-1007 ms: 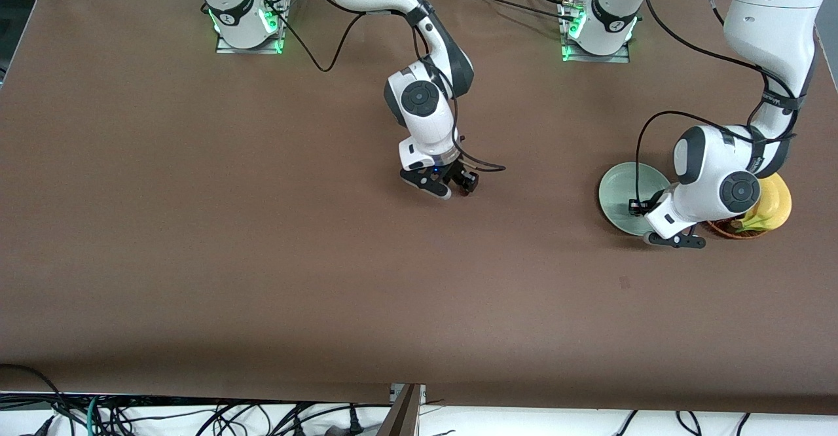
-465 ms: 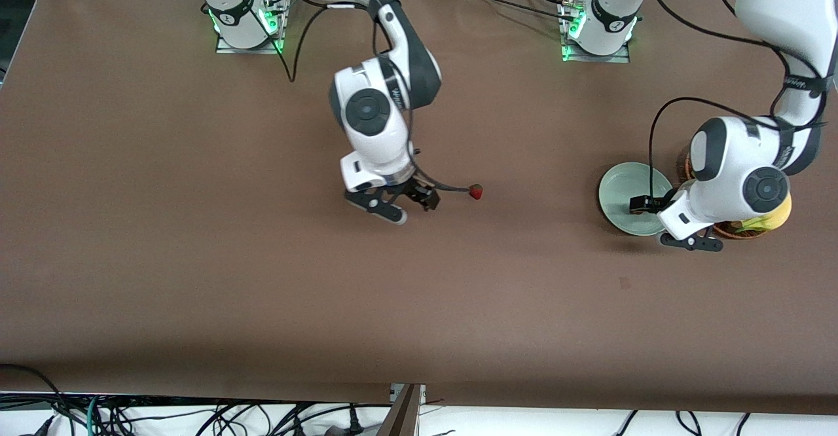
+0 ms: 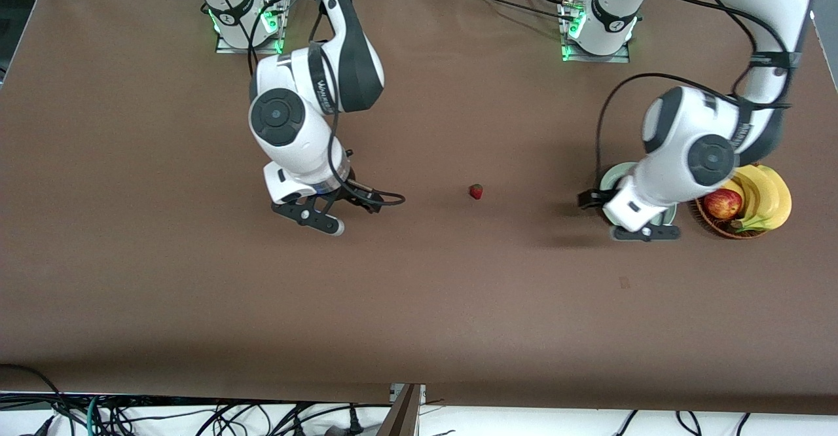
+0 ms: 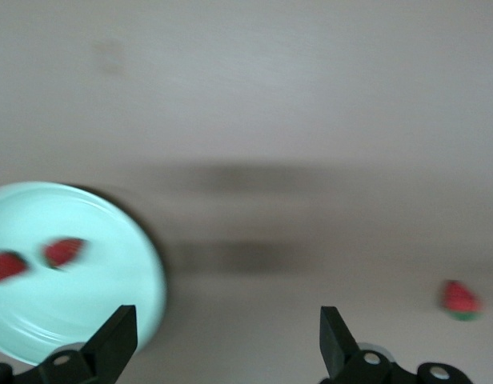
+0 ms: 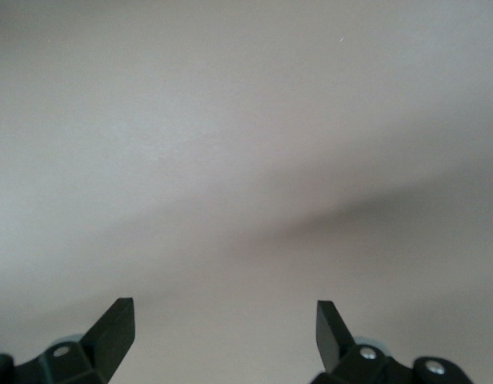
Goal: Collect all strawberries into plate
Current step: 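Reach the left gripper to the third strawberry while the right arm returns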
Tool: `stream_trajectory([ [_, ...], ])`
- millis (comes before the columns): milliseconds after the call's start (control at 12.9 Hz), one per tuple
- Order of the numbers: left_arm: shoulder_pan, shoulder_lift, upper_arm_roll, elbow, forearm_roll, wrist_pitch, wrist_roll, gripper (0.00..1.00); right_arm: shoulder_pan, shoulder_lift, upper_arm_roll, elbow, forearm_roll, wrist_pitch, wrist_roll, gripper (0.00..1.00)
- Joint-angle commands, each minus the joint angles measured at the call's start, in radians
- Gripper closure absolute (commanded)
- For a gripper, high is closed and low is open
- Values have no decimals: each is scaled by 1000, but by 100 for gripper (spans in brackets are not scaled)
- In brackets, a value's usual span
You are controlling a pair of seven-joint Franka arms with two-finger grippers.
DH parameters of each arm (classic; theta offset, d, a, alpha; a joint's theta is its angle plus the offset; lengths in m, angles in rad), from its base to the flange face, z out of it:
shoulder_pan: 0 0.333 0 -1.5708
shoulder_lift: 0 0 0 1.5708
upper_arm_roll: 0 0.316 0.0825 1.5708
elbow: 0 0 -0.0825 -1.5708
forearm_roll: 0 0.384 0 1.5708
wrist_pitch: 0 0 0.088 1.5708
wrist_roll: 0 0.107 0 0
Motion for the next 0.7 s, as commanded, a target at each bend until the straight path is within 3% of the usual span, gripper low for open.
stream_trajectory([
  [0,3,26,-124,20,-4,37,-213,0,-2,-45,-48,-33,-9,-63,-123,0],
  [77,1,43,-170,18,11,63,-285,0,-29,-94,-40,-57,-21,-63,-141,0],
  [232,1,102,-271,18,156,106,-501,0,-135,-174,13,-70,-40,-107,-200,0],
  [310,1,138,-314,18,240,122,-604,0,-210,-235,92,-67,-108,-144,-204,0],
  [387,-5,158,-346,18,305,125,-688,0,-289,-307,210,-71,-212,-148,-202,0],
  [542,-48,175,-350,18,359,127,-770,0,-481,-424,468,-82,-418,-157,-193,0],
  [620,-71,187,-350,18,379,128,-806,0,-556,-477,549,-108,-461,-158,-197,0],
])
